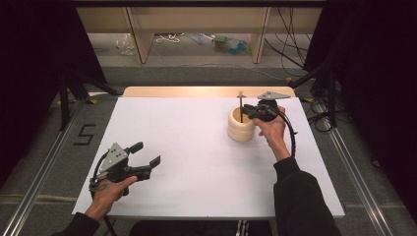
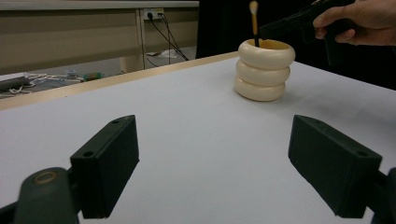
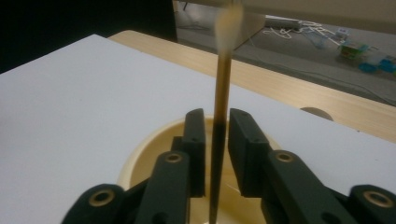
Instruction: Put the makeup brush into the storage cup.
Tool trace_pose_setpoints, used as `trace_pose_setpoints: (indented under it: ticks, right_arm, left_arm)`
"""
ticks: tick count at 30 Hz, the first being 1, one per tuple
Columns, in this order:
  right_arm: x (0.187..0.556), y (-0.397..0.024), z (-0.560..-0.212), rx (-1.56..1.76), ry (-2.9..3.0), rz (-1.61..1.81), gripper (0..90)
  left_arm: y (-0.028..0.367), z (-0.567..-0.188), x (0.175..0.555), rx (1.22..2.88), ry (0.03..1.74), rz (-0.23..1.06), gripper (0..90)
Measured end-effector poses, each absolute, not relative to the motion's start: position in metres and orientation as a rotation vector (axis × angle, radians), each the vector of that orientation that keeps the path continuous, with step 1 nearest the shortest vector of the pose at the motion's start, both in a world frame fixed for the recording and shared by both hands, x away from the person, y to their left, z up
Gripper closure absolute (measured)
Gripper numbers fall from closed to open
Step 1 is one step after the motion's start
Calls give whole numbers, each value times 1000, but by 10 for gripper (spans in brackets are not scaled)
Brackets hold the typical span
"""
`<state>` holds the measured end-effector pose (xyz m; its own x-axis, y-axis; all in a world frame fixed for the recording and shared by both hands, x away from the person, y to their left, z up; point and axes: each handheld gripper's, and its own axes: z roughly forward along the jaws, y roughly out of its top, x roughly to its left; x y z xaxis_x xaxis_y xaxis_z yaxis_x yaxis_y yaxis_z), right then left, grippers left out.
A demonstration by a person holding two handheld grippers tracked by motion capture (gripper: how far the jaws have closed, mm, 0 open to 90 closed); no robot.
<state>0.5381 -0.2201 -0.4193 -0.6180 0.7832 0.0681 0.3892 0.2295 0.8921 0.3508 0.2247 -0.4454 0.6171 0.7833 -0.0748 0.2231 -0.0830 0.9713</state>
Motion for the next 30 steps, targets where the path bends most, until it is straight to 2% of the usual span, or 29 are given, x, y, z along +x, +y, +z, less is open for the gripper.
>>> trace_pose_setpoints:
  ticks: [3, 9, 10, 11, 17, 30]
  right_arm:
    - [538, -219, -418, 1081, 2103, 1332, 680]
    - [536, -220, -410, 1165, 2039, 1360, 474]
    - [536, -220, -410, 1165, 2039, 1360, 474]
    - [534, -221, -407, 1185, 2002, 1378, 411]
    - [524, -222, -393, 1210, 1961, 1411, 325]
    - [499, -221, -374, 1129, 1961, 1415, 229]
  left_arm:
    - [225, -445, 351, 1630, 846, 579, 160]
    - [225, -445, 351, 1628, 846, 580, 160]
    - [225, -445, 351, 1628, 846, 580, 160]
    - [225, -445, 351, 1627, 847, 580, 160]
    - [225, -445, 350, 1622, 851, 578, 160]
    - [225, -445, 350, 1619, 855, 577, 160]
